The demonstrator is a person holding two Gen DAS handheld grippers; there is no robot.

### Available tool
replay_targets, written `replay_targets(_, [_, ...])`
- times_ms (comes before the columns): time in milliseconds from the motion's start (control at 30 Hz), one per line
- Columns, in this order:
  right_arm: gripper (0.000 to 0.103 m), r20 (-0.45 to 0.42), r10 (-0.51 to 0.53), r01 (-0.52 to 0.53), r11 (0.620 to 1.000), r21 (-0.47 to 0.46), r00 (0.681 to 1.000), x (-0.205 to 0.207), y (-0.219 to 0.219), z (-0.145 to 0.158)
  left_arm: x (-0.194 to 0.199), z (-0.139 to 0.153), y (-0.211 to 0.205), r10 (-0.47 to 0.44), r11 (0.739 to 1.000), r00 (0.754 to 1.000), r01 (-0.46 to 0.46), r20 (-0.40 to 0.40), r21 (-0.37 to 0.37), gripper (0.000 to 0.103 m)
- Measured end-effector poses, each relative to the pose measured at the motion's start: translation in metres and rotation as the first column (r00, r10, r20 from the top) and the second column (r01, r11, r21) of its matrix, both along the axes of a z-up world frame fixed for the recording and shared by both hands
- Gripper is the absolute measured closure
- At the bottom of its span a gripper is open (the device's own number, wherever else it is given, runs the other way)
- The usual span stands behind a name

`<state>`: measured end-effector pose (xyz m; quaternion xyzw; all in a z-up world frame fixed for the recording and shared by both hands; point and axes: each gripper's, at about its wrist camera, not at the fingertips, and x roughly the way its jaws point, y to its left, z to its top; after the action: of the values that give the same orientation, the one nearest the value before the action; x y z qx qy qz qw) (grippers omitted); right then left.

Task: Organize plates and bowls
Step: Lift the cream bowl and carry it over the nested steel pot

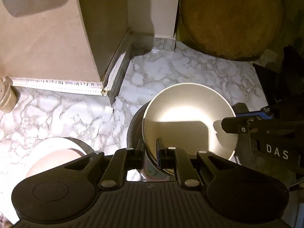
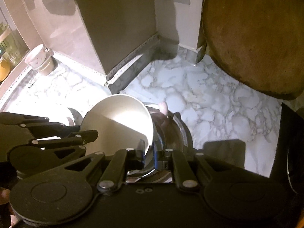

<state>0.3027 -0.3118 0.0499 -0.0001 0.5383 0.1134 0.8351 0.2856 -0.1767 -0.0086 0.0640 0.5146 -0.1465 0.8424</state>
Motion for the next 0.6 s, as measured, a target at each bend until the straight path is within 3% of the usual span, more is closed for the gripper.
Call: replay_targets(600, [0.092,-0.079,-0.007,0.007,1.000,0.000,0.997,0.004,-0.001,-0.028,0.015,-0.032,-0.006,-0.022,0.999,0.998,0.023,-0.059,0.022,0.092])
